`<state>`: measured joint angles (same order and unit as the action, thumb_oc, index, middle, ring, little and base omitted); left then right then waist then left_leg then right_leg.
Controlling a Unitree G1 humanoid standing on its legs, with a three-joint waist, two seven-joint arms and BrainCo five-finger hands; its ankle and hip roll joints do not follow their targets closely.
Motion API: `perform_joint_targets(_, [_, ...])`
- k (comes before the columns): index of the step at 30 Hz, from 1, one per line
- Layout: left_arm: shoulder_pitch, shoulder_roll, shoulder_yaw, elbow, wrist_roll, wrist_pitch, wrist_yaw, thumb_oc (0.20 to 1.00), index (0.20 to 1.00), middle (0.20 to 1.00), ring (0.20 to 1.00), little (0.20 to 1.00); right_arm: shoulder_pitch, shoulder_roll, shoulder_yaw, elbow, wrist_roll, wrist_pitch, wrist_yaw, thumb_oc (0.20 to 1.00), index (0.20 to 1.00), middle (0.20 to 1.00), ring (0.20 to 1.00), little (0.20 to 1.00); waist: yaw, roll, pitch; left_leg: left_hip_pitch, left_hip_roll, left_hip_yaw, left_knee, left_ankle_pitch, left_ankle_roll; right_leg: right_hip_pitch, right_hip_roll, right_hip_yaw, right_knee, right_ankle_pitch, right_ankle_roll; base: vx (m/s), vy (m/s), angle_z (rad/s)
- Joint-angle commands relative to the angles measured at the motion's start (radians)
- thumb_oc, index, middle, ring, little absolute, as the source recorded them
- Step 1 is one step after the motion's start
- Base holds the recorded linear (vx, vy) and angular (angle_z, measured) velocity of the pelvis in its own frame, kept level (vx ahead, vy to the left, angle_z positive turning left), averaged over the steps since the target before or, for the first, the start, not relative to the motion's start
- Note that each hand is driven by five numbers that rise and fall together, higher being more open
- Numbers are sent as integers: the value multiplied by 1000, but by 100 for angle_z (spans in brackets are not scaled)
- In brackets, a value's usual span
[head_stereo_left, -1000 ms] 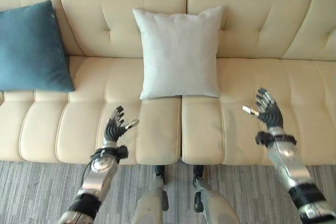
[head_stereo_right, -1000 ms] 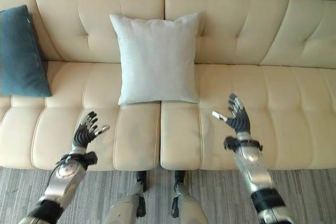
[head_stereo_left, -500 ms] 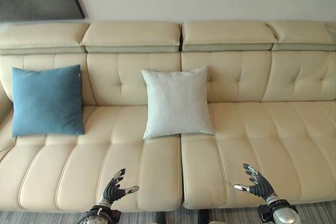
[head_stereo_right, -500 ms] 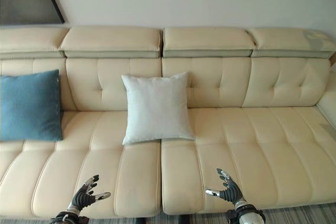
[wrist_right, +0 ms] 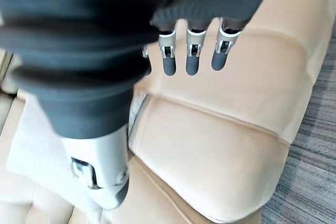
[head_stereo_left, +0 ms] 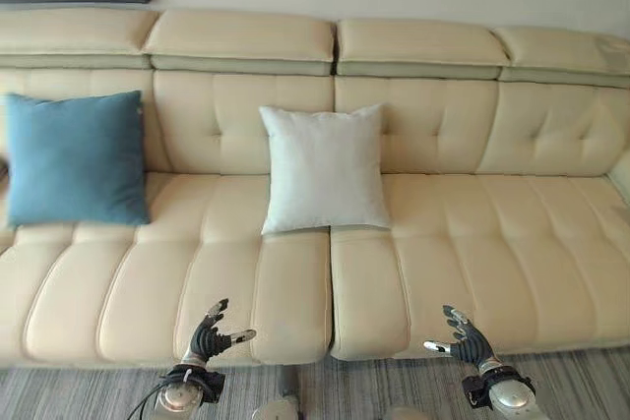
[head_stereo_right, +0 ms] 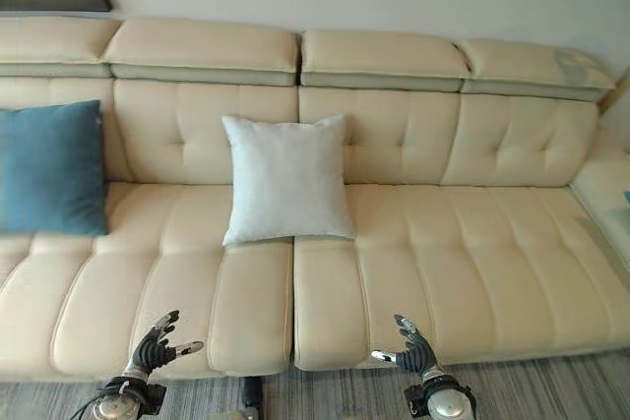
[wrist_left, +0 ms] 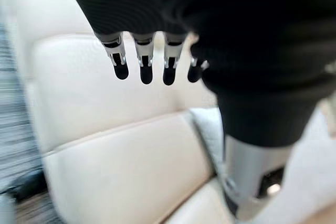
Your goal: Pick up all the scattered cushions and arrange them neatly on the sofa.
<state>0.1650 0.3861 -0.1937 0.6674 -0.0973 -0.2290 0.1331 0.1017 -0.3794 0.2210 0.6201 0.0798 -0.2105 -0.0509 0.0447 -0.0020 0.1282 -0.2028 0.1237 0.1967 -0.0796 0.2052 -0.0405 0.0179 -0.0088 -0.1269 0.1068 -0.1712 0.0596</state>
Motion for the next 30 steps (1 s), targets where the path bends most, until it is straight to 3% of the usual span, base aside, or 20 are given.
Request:
perform_joint_targets(1, [-45, 13, 23, -36, 3, -39, 13, 1000, 1000, 1000, 1000, 1000, 3, -24, -25, -79, 28, -40, -37, 1000, 1000, 1000, 1000, 1000, -15, -27, 10, -66, -22, -10, 10, 9, -75, 19, 25, 31, -64, 15, 29, -297, -116, 10])
perform_joint_targets(2, [-54, 7, 21, -31, -3, -39, 16, 1000, 1000, 1000, 1000, 1000, -1, -36, -27, -74, 23, -38, -42, 1000, 1000, 1000, 1000, 1000, -18, -24, 25, -77, -18, -17, 16, 16, -85, 10, 26, 22, -62, 25, 27, -304, -68, 16])
perform_joint_targets(4, [-61, -3, 15, -25, -5, -39, 13, 1000, 1000, 1000, 1000, 1000, 0, -51, -35, -83, 17, -36, -46, 1000, 1000, 1000, 1000, 1000, -33, -32, 42, -79, -31, -21, 71, -30, -66, -10, 9, 2, -57, 42, 28, -304, -34, 31])
perform_joint_targets(6, [-50, -1, 7, -40, 5, -40, 3, 1000, 1000, 1000, 1000, 1000, 17, -66, -46, -112, 22, -38, -39, 1000, 1000, 1000, 1000, 1000, -50, -50, 38, -60, -57, -44, 173, -121, -36, -35, -14, -1, -61, 67, 27, -211, -15, 30])
perform_joint_targets(7, [-50, -1, 6, -40, 5, -40, 3, 1000, 1000, 1000, 1000, 1000, 17, -67, -46, -113, 22, -38, -39, 1000, 1000, 1000, 1000, 1000, -50, -49, 35, -65, -55, -45, 176, -121, -36, -39, -12, -1, -61, 69, 27, -202, 5, 19])
perform_joint_targets(8, [-50, -8, 8, -40, -4, -42, 1, 1000, 1000, 1000, 1000, 1000, 15, -75, -45, -121, 24, -37, -36, 1000, 1000, 1000, 1000, 1000, -61, -64, 37, -46, -84, -82, 270, -208, -26, -53, -32, 9, -62, 86, 25, -164, 28, 14])
perform_joint_targets(10, [-43, -17, 11, -47, -22, -44, 2, 1000, 1000, 1000, 1000, 1000, 13, -75, -49, -149, 28, -35, -32, 1000, 1000, 1000, 1000, 1000, -73, -65, 24, -6, -96, -96, 283, -258, -21, -63, -36, 25, -70, 97, 28, -86, 70, -11])
perform_joint_targets(14, [-43, -17, -5, -55, -16, -41, 0, 1000, 1000, 1000, 1000, 1000, 24, -58, -60, -140, 44, -33, -26, 1000, 1000, 1000, 1000, 1000, -95, -55, -7, 91, -98, -98, 173, -251, -10, -59, -25, 42, -65, 102, 36, 56, 82, -23])
perform_joint_targets(22, [-54, 0, -17, -77, -3, -35, -13, 1000, 1000, 1000, 1000, 1000, 35, -21, -79, -116, 92, -22, -23, 1000, 1000, 1000, 1000, 1000, -118, -47, -26, 165, -118, -65, 80, -249, 11, -56, -33, 85, -52, 118, 60, 38, 92, -21])
perform_joint_targets(26, [-72, 0, -39, -87, 1, -33, -22, 1000, 1000, 1000, 1000, 1000, 16, 0, -77, -118, 105, -20, -27, 1000, 1000, 1000, 1000, 1000, -136, -40, -12, 173, -125, -16, 83, -267, 33, -106, -29, 146, 2, 126, 74, -43, 107, -52])
perform_joint_targets(28, [-82, -4, -54, -101, 1, -35, -30, 1000, 1000, 1000, 1000, 1000, -4, 13, -71, -126, 107, -19, -27, 1000, 1000, 1000, 1000, 1000, -139, -36, 3, 178, -117, 44, 84, -275, 43, -156, -28, 171, 44, 141, 88, -105, 81, -122])
perform_joint_targets(30, [-96, 3, -64, -126, 0, -35, -32, 1000, 1000, 1000, 1000, 1000, -22, 20, -64, -131, 108, -19, -32, 1000, 1000, 1000, 1000, 1000, -132, -34, 15, 178, -103, 88, 83, -277, 45, -187, -52, 111, 57, 153, 99, -82, 0, -143])
